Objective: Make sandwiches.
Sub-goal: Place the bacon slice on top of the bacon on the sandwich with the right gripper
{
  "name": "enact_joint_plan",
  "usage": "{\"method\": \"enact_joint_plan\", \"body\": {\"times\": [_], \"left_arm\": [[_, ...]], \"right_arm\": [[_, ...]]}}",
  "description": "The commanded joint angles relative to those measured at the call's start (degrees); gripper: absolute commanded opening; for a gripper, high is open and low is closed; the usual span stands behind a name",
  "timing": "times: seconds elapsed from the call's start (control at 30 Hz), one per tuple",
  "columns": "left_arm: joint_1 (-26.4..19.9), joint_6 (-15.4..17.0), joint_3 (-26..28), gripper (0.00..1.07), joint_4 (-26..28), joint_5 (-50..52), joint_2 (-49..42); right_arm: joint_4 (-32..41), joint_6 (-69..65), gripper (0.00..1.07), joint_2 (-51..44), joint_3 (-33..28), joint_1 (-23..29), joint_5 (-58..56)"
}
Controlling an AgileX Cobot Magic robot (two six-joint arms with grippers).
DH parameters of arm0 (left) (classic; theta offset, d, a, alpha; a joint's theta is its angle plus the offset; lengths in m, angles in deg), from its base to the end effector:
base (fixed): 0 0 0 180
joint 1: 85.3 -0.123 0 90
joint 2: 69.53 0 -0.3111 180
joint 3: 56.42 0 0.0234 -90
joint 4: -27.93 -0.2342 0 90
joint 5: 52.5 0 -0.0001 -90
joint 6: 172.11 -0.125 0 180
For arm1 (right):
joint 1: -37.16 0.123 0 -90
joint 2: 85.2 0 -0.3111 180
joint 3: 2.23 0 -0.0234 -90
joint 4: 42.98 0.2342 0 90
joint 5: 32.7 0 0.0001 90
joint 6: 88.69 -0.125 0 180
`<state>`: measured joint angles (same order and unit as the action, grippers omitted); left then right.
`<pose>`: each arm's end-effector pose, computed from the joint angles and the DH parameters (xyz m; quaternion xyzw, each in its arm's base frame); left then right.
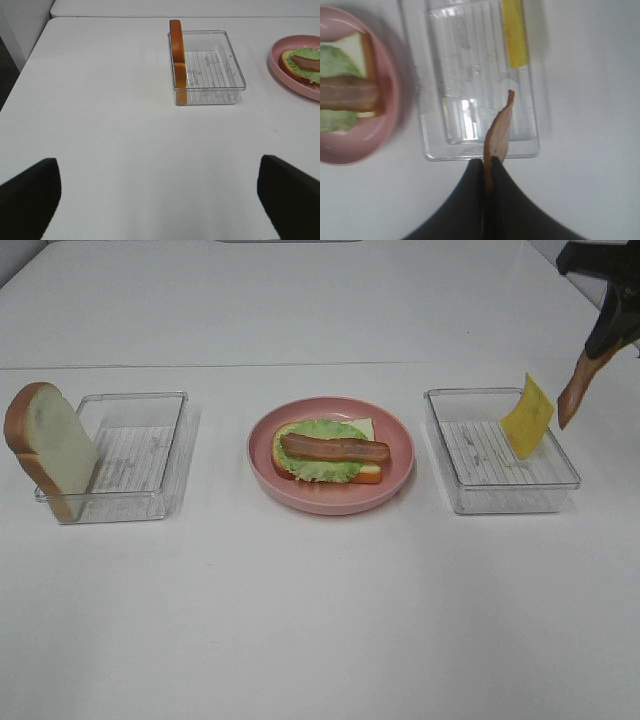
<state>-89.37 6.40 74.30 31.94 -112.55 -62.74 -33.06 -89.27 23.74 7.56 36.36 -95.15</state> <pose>-0.0150 -0.0087 0.2550 -0.0179 0.8479 -0.0093 0.5298 0.3758 0.0139 0.2861 0.0391 0.9830 0.0818 0.1594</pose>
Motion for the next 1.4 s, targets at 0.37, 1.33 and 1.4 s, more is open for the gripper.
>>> {"method": "enact_joint_plan", "body": {"times": [0.37,1.33,1.4], "left_arm": [[0.11,0.52,0.0,1.01,0.34,0.86,-1.15],[0.11,0.52,0.0,1.01,0.34,0.86,-1.09],[0.11,0.52,0.0,1.01,0.34,0.86,-1.09]], "right_arm": [[20.28,5.84,0.0,-1.15,0.11,10.54,7.96],[21.83,4.41,0.0,25.67,16.73,27.16,12.95],[20.34,4.41,0.0,26.18,16.73,27.16,12.89]]}}
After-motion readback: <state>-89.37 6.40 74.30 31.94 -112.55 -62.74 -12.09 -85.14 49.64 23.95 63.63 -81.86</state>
